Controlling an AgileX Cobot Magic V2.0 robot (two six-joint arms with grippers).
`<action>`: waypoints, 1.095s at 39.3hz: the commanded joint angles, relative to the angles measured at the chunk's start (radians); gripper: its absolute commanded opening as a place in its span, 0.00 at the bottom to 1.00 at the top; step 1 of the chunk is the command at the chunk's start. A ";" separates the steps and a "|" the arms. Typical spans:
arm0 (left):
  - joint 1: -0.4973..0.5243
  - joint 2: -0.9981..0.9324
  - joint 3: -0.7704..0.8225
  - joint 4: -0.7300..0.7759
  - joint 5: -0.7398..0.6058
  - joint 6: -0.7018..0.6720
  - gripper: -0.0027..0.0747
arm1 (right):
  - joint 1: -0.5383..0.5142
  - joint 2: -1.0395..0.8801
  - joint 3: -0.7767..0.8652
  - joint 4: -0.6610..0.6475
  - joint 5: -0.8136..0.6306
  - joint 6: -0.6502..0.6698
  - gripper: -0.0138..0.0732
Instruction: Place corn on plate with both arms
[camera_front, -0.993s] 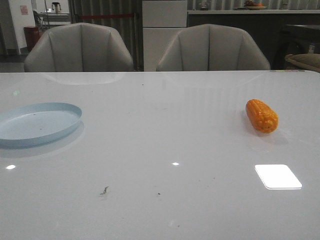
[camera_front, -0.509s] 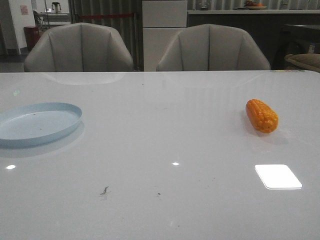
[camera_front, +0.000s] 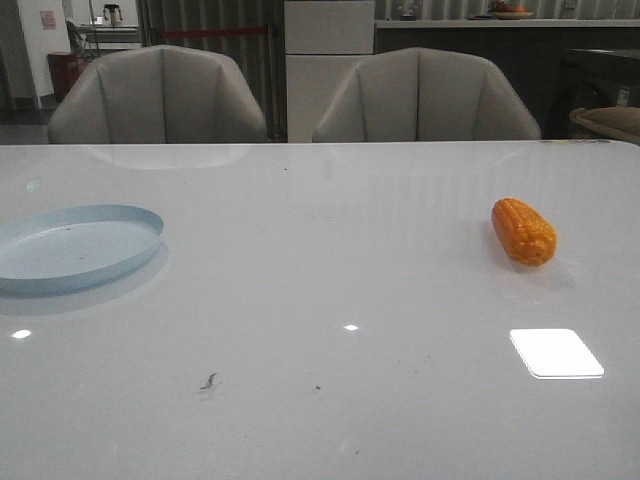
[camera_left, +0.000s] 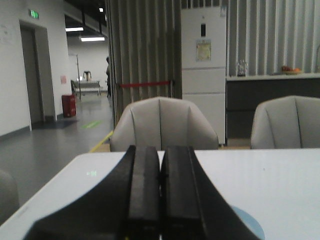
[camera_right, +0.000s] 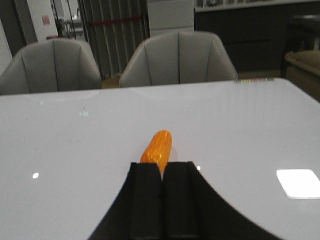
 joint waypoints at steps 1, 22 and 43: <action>0.003 -0.020 -0.008 -0.003 -0.117 -0.011 0.16 | -0.006 -0.026 -0.039 0.012 -0.178 0.011 0.20; 0.003 0.156 -0.434 0.082 0.077 -0.011 0.16 | -0.006 0.250 -0.595 0.017 0.031 0.010 0.20; 0.003 0.677 -0.501 0.122 0.140 -0.011 0.16 | -0.006 0.743 -0.640 0.017 0.146 0.010 0.20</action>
